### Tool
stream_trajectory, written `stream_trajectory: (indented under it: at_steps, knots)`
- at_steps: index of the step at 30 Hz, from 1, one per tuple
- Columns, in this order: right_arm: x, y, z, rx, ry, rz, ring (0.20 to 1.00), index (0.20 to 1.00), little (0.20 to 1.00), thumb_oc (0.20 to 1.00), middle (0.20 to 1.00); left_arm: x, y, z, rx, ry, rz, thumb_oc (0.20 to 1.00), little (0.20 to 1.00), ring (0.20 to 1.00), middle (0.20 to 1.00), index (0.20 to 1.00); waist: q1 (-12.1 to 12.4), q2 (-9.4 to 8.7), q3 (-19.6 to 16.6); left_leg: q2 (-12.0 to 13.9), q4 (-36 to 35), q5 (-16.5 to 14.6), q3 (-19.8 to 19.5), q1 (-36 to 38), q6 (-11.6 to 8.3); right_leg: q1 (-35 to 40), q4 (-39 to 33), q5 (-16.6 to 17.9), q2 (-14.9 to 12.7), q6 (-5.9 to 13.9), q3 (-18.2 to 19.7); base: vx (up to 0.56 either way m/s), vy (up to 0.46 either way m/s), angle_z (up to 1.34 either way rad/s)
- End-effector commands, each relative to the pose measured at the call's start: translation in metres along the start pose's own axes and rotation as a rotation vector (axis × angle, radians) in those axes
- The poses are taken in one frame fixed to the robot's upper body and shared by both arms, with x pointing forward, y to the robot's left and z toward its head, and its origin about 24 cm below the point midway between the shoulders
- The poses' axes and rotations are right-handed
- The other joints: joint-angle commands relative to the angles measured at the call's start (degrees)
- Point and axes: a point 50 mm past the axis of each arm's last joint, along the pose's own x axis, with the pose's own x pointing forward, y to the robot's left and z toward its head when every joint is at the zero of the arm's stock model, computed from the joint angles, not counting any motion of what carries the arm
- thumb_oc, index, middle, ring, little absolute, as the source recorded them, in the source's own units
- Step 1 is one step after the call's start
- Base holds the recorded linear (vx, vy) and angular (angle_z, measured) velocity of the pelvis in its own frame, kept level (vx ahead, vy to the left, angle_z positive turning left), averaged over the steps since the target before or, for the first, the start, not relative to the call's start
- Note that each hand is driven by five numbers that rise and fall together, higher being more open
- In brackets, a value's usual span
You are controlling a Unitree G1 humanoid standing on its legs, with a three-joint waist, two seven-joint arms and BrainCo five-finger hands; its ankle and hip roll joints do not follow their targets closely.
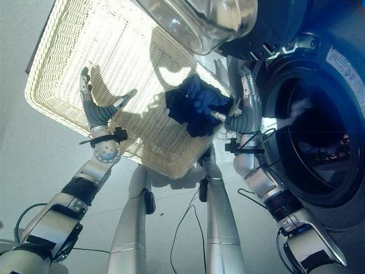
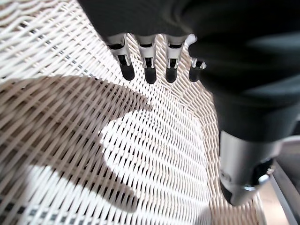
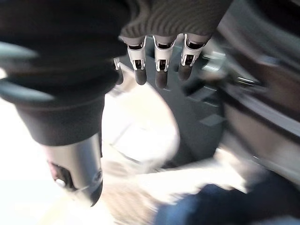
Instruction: Put the clothes into the washing machine.
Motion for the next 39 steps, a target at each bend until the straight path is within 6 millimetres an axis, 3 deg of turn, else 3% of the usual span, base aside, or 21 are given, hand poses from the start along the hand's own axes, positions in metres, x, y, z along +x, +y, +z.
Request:
stream_trajectory:
  at_steps: [1, 2, 6, 13, 26, 39]
  knots:
    - [-0.003, -0.001, 0.009, -0.026, -0.095, 0.031, 1.000, 1.000, 1.000, 1.000, 1.000, 0.010, -0.003, 0.016, -0.022, -0.083, 0.010, 1.000, 1.000, 1.000, 1.000, 1.000, -0.7, 0.36, 0.0, -2.0, 8.8, -7.1, 2.2, -1.3, -1.59, 5.9, -15.9, 11.9, 2.6, 7.00, -1.1, 0.00, 0.000, 0.00]
    - [0.002, 0.007, 0.018, -0.029, -0.153, 0.128, 1.000, 1.000, 1.000, 1.000, 1.000, 0.009, -0.005, 0.017, -0.029, -0.083, -0.003, 1.000, 1.000, 1.000, 1.000, 1.000, -0.2, 0.50, 0.0, -2.2, 9.6, -7.2, 1.9, -1.7, -1.60, 5.8, -15.4, 11.8, 2.3, 6.99, -1.5, 0.00, 0.000, 0.00]
    - [0.003, 0.015, 0.017, -0.051, -0.158, 0.205, 1.000, 1.000, 1.000, 1.000, 1.000, 0.010, -0.005, 0.018, -0.033, -0.084, -0.010, 1.000, 1.000, 1.000, 1.000, 1.000, 0.2, 0.60, 0.0, -2.2, 9.9, -7.2, 1.8, -1.9, -1.57, 5.7, -15.1, 11.7, 2.2, 6.96, -1.7, 0.00, -0.005, 0.01]
    - [-0.003, 0.034, -0.001, -0.154, -0.124, 0.385, 1.000, 1.000, 1.000, 1.000, 1.000, 0.018, -0.004, 0.020, -0.038, -0.086, -0.013, 1.000, 1.000, 1.000, 1.000, 1.000, 0.9, 0.50, 0.0, -2.5, 10.3, -7.1, 1.5, -2.3, -1.63, 5.7, -14.9, 11.6, 1.8, 6.86, -2.5, 0.00, 0.000, 0.00]
    - [-0.014, 0.051, -0.018, -0.248, -0.112, 0.543, 1.000, 1.000, 1.000, 1.000, 1.000, 0.025, -0.009, 0.024, -0.046, -0.088, -0.018, 1.000, 1.000, 1.000, 1.000, 1.000, 1.6, 0.73, 0.0, -2.9, 10.8, -7.0, 1.3, -2.9, -1.53, 5.0, -14.3, 11.4, 1.5, 6.69, -3.3, 0.00, -0.005, 0.02]
    - [-0.016, 0.066, -0.070, -0.604, 0.055, 0.783, 1.000, 1.000, 1.000, 1.000, 1.000, 0.035, -0.022, 0.032, -0.071, -0.090, -0.055, 1.000, 1.000, 1.000, 1.000, 1.000, 3.2, 1.99, 0.0, -3.2, 10.7, -6.6, 0.8, -2.9, -1.42, 5.1, -14.4, 11.7, 1.0, 6.44, -4.3, 0.00, -0.003, 0.01]
